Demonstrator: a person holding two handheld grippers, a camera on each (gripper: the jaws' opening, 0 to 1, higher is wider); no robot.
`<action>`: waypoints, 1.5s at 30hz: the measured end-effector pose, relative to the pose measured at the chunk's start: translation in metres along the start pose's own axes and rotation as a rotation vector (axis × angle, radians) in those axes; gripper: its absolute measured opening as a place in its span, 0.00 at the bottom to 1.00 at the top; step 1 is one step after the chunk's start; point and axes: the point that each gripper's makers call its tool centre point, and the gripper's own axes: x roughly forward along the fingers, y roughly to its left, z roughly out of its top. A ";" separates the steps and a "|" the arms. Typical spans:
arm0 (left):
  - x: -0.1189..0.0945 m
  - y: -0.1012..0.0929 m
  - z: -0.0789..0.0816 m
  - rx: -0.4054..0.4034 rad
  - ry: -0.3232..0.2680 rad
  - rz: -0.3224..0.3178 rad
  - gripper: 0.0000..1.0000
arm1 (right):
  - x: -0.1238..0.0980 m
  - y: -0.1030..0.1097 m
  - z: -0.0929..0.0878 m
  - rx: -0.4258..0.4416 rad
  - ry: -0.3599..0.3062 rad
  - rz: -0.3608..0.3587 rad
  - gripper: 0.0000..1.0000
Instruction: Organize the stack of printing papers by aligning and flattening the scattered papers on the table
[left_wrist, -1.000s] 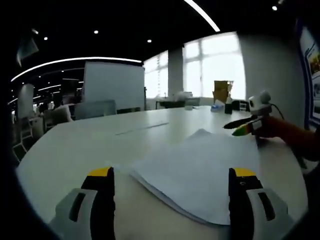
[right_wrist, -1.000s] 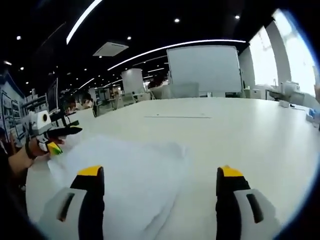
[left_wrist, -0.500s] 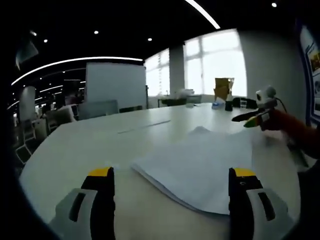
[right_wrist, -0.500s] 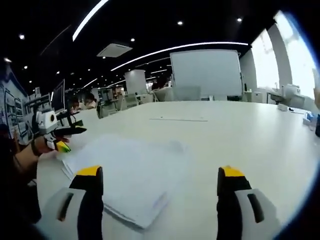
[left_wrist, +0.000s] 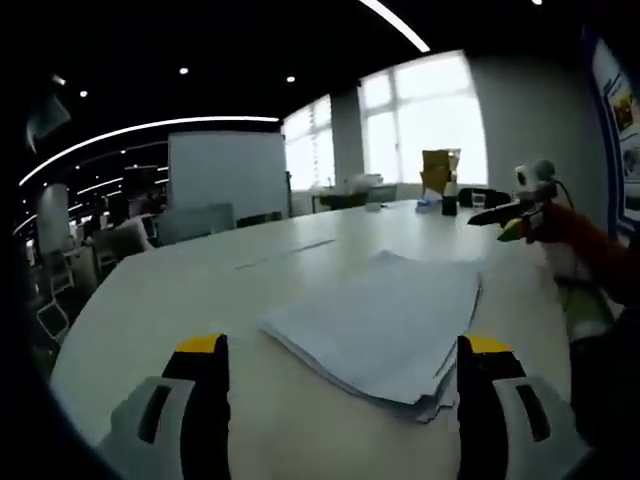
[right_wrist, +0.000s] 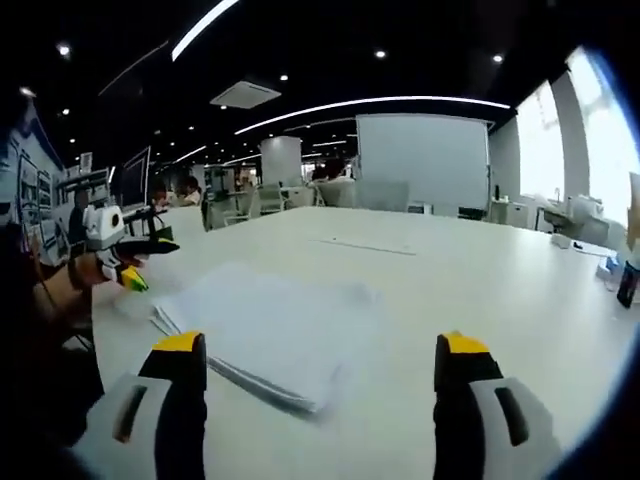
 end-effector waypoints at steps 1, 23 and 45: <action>-0.002 -0.001 0.001 -0.002 -0.001 -0.003 0.97 | -0.004 0.001 0.001 -0.003 -0.001 0.002 0.90; -0.052 -0.015 0.007 -0.036 0.034 -0.019 0.97 | -0.076 0.007 -0.004 -0.013 0.047 -0.008 0.90; -0.081 -0.042 -0.002 -0.034 0.147 -0.070 0.97 | -0.121 0.015 -0.016 -0.087 0.177 -0.025 0.90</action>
